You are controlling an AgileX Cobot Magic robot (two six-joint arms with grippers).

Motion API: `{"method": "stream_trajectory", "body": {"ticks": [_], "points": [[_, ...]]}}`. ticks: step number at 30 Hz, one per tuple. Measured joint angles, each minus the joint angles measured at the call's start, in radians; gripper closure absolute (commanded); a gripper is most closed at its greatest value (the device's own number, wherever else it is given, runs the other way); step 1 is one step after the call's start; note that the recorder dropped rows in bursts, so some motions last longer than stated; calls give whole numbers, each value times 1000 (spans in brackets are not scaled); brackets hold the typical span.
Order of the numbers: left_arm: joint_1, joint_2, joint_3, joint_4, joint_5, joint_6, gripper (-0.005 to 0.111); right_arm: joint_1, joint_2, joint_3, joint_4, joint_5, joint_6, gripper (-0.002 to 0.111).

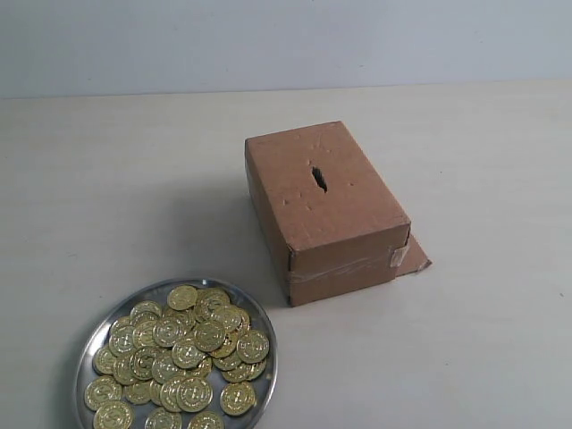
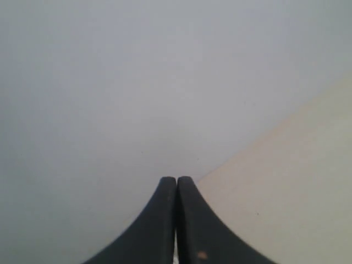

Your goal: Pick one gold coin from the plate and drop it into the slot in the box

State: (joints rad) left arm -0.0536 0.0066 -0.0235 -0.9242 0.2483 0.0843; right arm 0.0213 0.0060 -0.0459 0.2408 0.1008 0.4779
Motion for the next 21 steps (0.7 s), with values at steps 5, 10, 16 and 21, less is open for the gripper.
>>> {"method": "stream_trajectory", "body": {"ticks": [5,10,16,21], "points": [[0,16,-151,-2,154,295,107,0,14,-182,0,203,-131,108],[-31,217,-299,-2,269,708,107,0,214,-394,53,417,-431,108],[-154,531,-381,-2,296,1043,107,0,536,-514,222,594,-757,108],[-356,882,-479,5,294,1386,107,2,817,-536,414,617,-986,108]]}}
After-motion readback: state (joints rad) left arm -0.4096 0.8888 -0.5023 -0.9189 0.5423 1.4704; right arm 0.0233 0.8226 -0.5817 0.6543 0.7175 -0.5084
